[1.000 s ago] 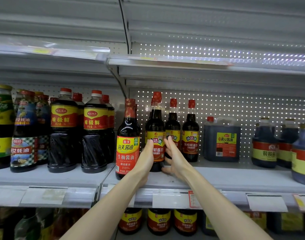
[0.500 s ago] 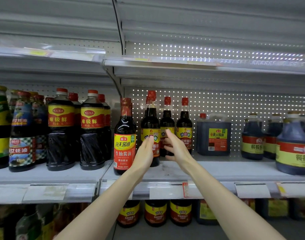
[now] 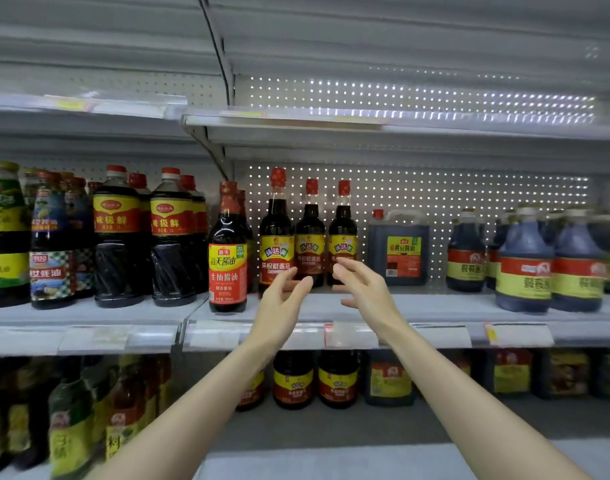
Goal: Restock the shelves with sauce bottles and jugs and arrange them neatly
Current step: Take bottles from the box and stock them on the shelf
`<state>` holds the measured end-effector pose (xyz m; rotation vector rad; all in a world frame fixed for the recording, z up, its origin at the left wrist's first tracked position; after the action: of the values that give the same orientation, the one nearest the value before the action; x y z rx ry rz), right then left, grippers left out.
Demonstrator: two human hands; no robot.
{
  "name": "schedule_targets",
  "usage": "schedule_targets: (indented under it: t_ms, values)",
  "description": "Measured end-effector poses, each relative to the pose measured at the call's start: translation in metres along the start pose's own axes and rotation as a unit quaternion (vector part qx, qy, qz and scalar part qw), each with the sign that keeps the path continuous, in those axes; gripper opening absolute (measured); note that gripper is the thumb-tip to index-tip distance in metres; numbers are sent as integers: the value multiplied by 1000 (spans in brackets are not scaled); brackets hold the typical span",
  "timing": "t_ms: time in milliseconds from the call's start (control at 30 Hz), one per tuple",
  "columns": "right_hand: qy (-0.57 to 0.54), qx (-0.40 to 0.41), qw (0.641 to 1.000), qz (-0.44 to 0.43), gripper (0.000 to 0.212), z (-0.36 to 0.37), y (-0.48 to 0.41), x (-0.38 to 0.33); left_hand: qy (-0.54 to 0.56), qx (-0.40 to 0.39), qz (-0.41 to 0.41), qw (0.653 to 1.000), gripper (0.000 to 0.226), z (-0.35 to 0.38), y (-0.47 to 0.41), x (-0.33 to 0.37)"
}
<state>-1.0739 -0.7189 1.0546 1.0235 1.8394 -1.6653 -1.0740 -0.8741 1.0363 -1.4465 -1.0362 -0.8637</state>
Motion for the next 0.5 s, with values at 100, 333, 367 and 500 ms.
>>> schedule_targets:
  t_ms: [100, 333, 367, 500]
  values:
    - [4, -1, 1000, 7, 42, -22, 24, 2, -6, 10, -11, 1000, 51, 16, 26, -1]
    - [9, -44, 998, 42, 33, -88, 105, 24, -9, 39, -57, 998, 46, 79, 111, -26]
    - [14, -49, 998, 48, 32, -97, 117, 29, -10, 38, -70, 997, 45, 89, 123, -32]
    - [14, -66, 993, 95, 35, -129, 171, 56, -20, 22, -105, 994, 47, 129, 169, -63]
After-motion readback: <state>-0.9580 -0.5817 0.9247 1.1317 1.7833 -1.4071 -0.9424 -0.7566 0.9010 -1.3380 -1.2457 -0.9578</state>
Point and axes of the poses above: each hand's wrist, its own y-axis away from the middle knuckle, its own z-axis out of the palm, x = y × z, the point moved 1 cm from there along -y, towards the middle knuckle, and after that the axes turned 10 degrees about -z, right-handed, at the moved point
